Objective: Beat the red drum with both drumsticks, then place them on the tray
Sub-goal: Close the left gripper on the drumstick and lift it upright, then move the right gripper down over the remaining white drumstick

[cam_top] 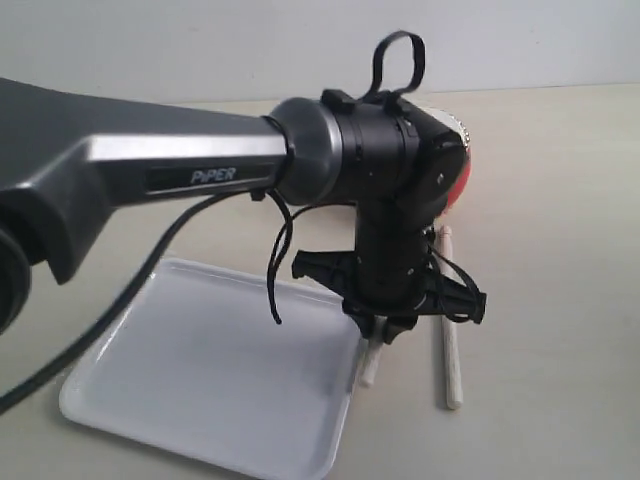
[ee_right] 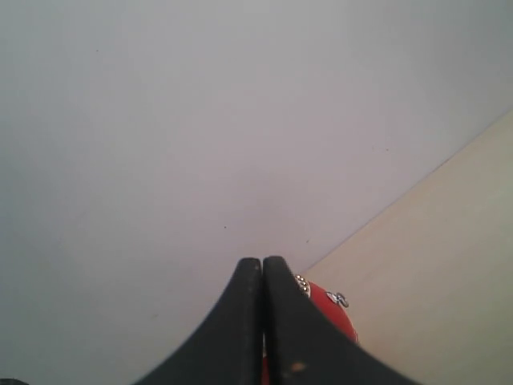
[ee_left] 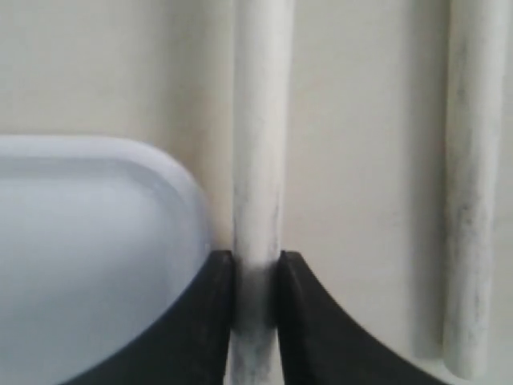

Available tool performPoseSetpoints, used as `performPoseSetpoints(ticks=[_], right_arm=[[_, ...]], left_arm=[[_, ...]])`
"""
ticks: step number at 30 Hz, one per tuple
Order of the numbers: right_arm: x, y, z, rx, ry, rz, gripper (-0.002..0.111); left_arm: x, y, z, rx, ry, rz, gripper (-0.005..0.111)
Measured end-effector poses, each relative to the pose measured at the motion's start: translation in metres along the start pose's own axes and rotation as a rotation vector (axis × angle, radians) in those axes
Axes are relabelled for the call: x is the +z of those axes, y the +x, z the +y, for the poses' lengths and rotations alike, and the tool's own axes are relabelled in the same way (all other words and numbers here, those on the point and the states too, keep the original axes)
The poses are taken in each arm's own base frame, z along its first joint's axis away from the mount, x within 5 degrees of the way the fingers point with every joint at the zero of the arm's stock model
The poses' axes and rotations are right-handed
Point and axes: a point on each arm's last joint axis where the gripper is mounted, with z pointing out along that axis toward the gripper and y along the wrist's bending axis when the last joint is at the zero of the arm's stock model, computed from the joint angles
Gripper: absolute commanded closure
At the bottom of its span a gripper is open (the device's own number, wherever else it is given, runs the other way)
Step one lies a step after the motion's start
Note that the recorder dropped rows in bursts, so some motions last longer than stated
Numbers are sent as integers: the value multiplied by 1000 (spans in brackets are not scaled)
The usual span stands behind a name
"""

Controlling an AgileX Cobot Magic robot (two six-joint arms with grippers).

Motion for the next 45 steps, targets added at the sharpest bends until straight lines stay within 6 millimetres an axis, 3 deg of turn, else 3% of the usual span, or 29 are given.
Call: performPoseSetpoints(ticks=[10,15,20,26,30,34,37,40,45], right_arm=[[0,1,0,68,4,7,108],[-1,11,-6,124,91,137,108],[-1,7,0,130,129,209,108],[15,-5,17,38,180,352,108],[41,-20,37,-58,205,517,108],[84,-26,61,-199,187,880,108],[119,-20,72,-201,115,1161,108],[147,-8,75,-104,78,1329,108],[163,19,63,-48,184,1512,108]], left_arm=[[-76,-3,14,112,36,-167,107],[-104,2,20,205,44,-226,107],[-116,16,33,257,60,-289,107],[-121,39,69,228,112,-388,107],[-129,65,98,183,176,-492,107],[-130,103,127,141,216,-539,107],[-119,130,144,133,205,-512,107],[-107,153,156,130,192,-474,107],[-99,173,167,121,185,-454,107]])
